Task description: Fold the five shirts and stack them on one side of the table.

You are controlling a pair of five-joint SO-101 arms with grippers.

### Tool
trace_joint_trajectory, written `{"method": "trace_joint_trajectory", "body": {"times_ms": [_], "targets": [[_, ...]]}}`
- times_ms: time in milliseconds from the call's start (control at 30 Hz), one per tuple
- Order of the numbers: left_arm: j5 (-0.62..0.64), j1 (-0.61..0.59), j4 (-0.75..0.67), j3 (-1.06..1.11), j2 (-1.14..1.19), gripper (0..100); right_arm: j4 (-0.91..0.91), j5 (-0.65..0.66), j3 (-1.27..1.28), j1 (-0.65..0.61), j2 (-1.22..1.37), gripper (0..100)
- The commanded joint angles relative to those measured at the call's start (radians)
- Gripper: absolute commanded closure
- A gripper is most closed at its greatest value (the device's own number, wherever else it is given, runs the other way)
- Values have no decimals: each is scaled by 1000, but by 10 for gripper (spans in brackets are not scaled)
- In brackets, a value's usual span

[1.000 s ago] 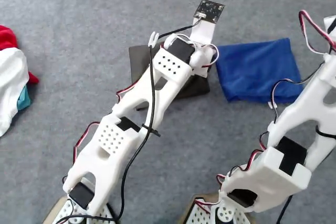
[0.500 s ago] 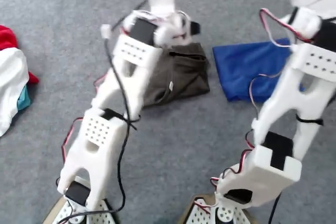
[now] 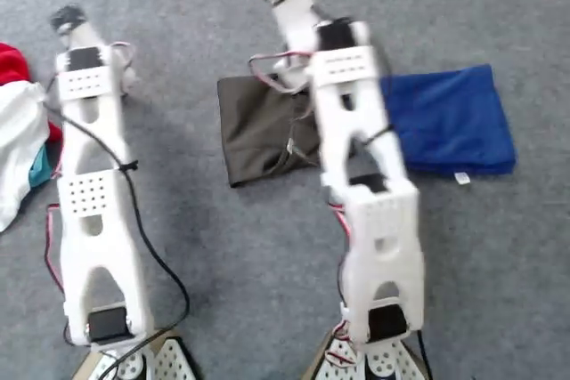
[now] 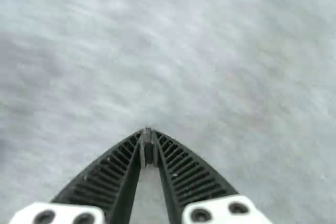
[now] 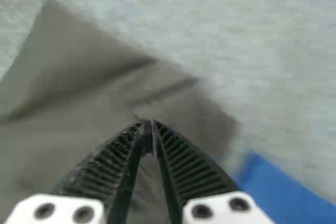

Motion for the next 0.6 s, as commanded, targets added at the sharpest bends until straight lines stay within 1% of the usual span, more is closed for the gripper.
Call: {"method": "trace_joint_trajectory", "body": {"times_ms": [0,167,300,467,567], "targets": [[2,-12,-15,-108,17,970,43,-64,-254,-26,200,984],[2,-10,-9,-183,64,970,153,-69,-587,-23,424,984],[2,-7,-9,-208,80,970,187,-64,-792,11,541,984],[2,22,-12,-209,80,970,189,-64,-806,104,532,984],[0,38,-14,-209,80,970,187,-64,-806,135,516,984]]}}
